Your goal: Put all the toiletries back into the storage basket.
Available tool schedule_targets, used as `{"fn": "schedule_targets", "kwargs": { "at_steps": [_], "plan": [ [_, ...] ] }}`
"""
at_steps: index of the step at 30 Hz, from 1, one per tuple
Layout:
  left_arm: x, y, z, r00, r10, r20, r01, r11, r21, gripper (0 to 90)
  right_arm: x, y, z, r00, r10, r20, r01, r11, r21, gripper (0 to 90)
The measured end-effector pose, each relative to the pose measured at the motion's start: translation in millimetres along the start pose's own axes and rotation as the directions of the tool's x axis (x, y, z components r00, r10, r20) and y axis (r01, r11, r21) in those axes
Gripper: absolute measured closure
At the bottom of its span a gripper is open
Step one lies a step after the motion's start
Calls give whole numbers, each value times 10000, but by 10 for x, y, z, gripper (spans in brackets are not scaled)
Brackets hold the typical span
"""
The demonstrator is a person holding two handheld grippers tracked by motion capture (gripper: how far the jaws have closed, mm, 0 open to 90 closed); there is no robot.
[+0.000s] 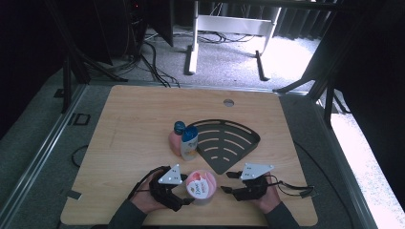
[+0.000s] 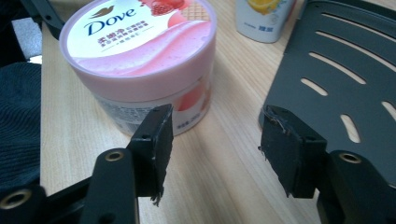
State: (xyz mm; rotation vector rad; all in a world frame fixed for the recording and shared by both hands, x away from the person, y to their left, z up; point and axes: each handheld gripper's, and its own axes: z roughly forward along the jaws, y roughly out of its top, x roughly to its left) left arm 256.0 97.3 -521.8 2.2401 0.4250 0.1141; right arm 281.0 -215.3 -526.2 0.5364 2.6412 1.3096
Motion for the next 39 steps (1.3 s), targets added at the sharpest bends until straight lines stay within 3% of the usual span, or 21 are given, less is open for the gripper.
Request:
{"fn": "schedule_targets", "kwargs": {
  "at_steps": [16,39],
  "plan": [
    [-22,16,66,9998,145,-132,-145,9999,33,160,91,18,76,9978,-365,-560,369,9993,57,306],
    [-67,65,227,9982,417,-424,-412,9991,121,146,145,9,175,9881,-787,-1321,818,9965,181,255]
  ]
}}
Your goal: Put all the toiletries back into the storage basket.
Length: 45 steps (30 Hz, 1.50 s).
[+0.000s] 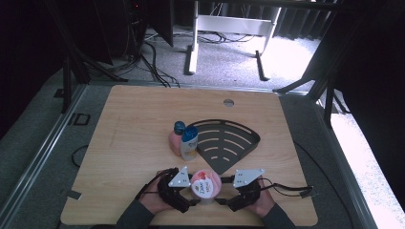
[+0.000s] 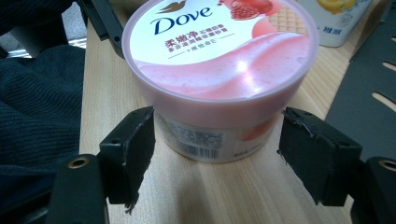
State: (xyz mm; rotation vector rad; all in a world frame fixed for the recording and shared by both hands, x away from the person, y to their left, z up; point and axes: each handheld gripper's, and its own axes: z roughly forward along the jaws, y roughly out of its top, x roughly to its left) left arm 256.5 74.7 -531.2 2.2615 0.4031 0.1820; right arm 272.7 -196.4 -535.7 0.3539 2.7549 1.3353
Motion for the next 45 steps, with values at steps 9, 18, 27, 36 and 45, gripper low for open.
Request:
{"fn": "schedule_targets", "kwargs": {
  "at_steps": [9,18,27,36,45],
  "plan": [
    [-26,15,69,9997,141,-176,-141,9999,15,156,-10,-13,9,9998,62,168,-63,10000,58,217],
    [-51,44,108,9994,143,-319,-142,9999,25,145,-15,-27,-12,9996,52,270,-53,10000,56,209],
    [-58,74,148,9997,-93,-234,91,9999,-114,141,-12,-44,-50,9993,28,370,-32,9999,120,203],
    [-99,126,198,9996,-91,-280,89,9999,-92,141,0,-67,-110,9983,-129,569,117,9997,211,199],
    [-127,178,223,9994,-90,-323,86,9999,-135,140,-9,-93,-156,9986,89,530,-101,9997,217,193]
  ]
}}
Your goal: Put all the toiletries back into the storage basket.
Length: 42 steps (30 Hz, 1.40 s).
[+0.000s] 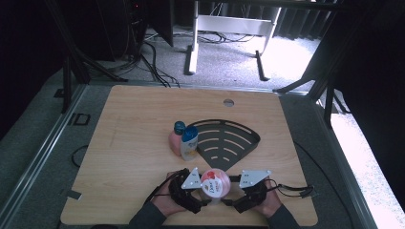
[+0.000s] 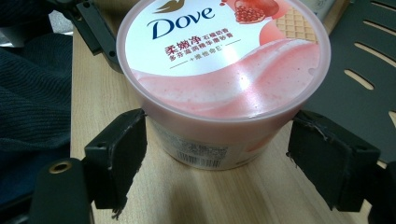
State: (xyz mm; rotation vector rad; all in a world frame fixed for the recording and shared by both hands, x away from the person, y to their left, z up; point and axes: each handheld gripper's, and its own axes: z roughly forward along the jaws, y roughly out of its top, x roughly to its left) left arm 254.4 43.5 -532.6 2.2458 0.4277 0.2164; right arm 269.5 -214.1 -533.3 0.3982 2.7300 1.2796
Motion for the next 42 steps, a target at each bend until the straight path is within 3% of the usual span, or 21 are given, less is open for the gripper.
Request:
{"fn": "schedule_targets", "kwargs": {
  "at_steps": [20,42],
  "plan": [
    [-51,134,53,9996,244,-149,-241,9996,155,140,-8,-16,-86,9995,258,172,-263,9992,289,174],
    [110,465,57,9989,373,-287,-376,9992,-110,133,-194,118,-320,9975,162,681,-152,9998,-161,164]
  ]
}}
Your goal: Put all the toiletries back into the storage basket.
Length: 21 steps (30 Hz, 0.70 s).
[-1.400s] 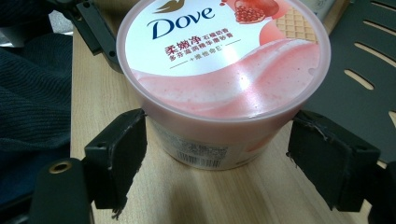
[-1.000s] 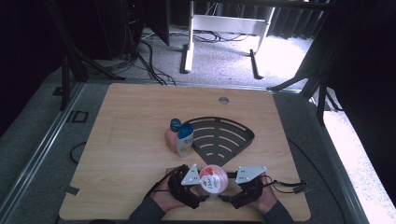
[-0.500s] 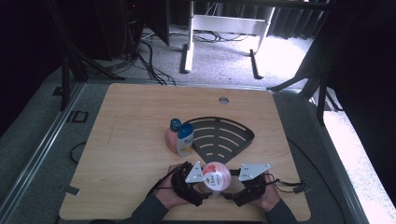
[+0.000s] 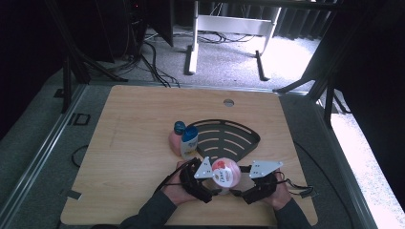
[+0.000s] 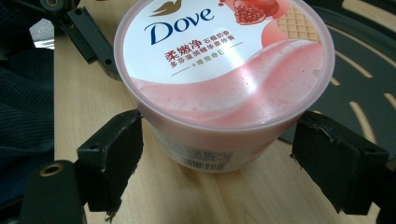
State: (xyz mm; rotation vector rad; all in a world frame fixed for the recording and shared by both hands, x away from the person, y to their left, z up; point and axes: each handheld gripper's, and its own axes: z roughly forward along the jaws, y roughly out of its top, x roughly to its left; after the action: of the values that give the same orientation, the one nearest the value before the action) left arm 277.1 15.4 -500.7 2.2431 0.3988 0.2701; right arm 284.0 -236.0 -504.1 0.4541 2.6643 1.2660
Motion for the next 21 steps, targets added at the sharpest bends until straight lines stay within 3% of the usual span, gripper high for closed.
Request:
{"fn": "schedule_targets", "kwargs": {
  "at_steps": [21],
  "plan": [
    [182,286,61,9996,107,-243,-111,9998,-161,118,-255,128,-165,9993,-102,359,109,9998,-179,163]
  ]
}}
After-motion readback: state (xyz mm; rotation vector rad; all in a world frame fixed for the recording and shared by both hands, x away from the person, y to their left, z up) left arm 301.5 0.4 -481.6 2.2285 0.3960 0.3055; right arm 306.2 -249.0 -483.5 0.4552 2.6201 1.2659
